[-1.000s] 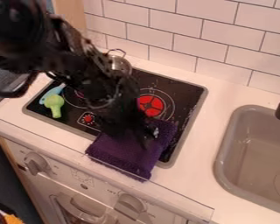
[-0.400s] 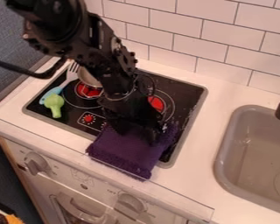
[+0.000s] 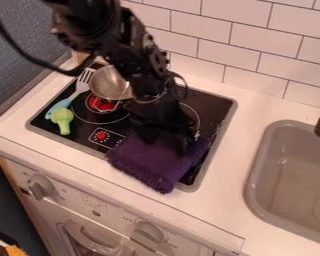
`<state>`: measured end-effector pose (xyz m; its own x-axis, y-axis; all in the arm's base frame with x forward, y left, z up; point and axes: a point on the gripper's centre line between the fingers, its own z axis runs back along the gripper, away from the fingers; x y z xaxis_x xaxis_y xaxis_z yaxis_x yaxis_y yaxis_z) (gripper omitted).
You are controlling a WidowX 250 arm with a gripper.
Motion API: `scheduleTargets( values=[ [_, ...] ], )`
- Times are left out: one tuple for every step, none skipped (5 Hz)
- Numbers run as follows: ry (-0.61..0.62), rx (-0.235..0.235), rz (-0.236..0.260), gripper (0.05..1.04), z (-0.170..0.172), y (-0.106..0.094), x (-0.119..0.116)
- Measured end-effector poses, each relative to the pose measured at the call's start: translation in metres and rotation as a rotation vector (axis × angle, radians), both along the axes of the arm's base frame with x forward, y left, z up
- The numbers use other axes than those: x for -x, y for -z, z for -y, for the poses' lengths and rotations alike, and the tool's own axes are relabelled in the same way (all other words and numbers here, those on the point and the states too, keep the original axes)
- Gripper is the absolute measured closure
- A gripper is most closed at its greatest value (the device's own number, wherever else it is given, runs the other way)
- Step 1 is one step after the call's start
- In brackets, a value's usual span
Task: Move the purple cloth to the upper right corner of right burner
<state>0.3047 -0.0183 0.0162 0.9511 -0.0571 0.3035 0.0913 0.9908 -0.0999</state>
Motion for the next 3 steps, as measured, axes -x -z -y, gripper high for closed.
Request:
scheduleTargets(
  values=[
    [0.009, 0.002, 0.007, 0.082, 0.006, 0.0, -0.016],
    [0.0, 0.017, 0.011, 0.083, 0.009, -0.001, -0.03],
    [0.005, 0.023, 0.027, 0.082, 0.013, -0.003, -0.049]
  ],
)
